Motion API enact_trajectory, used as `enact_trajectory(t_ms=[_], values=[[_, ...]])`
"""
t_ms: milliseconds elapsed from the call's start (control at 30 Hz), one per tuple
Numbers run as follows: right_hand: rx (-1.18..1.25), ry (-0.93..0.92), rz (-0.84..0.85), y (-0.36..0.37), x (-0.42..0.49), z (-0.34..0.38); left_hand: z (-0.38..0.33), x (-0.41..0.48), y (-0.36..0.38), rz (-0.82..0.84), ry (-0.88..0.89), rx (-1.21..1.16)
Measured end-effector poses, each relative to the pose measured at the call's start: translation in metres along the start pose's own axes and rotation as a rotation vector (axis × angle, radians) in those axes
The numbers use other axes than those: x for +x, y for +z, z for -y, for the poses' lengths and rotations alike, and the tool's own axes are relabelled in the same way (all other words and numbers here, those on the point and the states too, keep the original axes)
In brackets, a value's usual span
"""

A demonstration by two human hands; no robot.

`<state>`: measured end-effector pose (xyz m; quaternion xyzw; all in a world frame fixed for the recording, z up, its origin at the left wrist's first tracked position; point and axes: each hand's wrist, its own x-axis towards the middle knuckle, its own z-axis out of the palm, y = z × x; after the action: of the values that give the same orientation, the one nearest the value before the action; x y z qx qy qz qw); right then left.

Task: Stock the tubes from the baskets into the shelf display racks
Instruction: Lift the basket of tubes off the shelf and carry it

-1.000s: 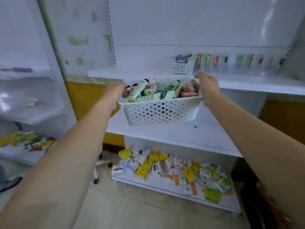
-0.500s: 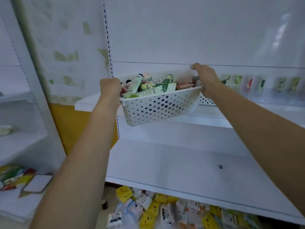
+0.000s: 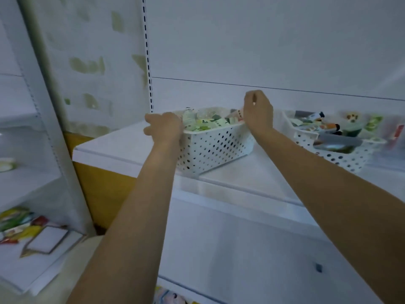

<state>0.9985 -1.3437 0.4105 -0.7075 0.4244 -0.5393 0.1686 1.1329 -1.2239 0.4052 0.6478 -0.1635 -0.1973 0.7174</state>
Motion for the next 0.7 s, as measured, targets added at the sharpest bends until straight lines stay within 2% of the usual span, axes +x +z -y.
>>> enact_trajectory(t_ms=[67, 100, 167, 233, 300, 367, 433, 500, 700], values=[[0.218, 0.031, 0.072, 0.001, 0.000, 0.009, 0.001, -0.014, 0.020, 0.017, -0.021, 0.002], [0.250, 0.043, 0.128, -0.002, 0.001, 0.015, 0.003, -0.024, 0.029, 0.047, -0.020, -0.023], [0.142, 0.004, 0.297, -0.012, 0.001, 0.021, 0.016, -0.035, 0.047, 0.122, 0.050, -0.044], [-0.031, -0.085, 0.463, -0.027, -0.002, 0.026, 0.029, -0.047, 0.053, 0.121, 0.158, 0.023], [-0.292, -0.208, 0.514, -0.037, -0.007, 0.030, 0.035, -0.042, 0.052, 0.083, 0.194, 0.036], [-0.559, -0.327, 0.444, -0.041, -0.017, 0.029, 0.034, -0.030, 0.048, 0.153, 0.156, -0.040], [-0.665, -0.382, 0.360, -0.039, -0.031, 0.029, 0.029, -0.016, 0.046, 0.331, 0.135, -0.045], [-0.745, -0.421, 0.285, -0.031, -0.048, 0.029, 0.026, -0.009, 0.048, 0.479, 0.177, 0.045], [-0.968, -0.372, 0.096, -0.033, -0.060, -0.004, 0.027, -0.007, 0.063, 0.561, 0.265, 0.217]])
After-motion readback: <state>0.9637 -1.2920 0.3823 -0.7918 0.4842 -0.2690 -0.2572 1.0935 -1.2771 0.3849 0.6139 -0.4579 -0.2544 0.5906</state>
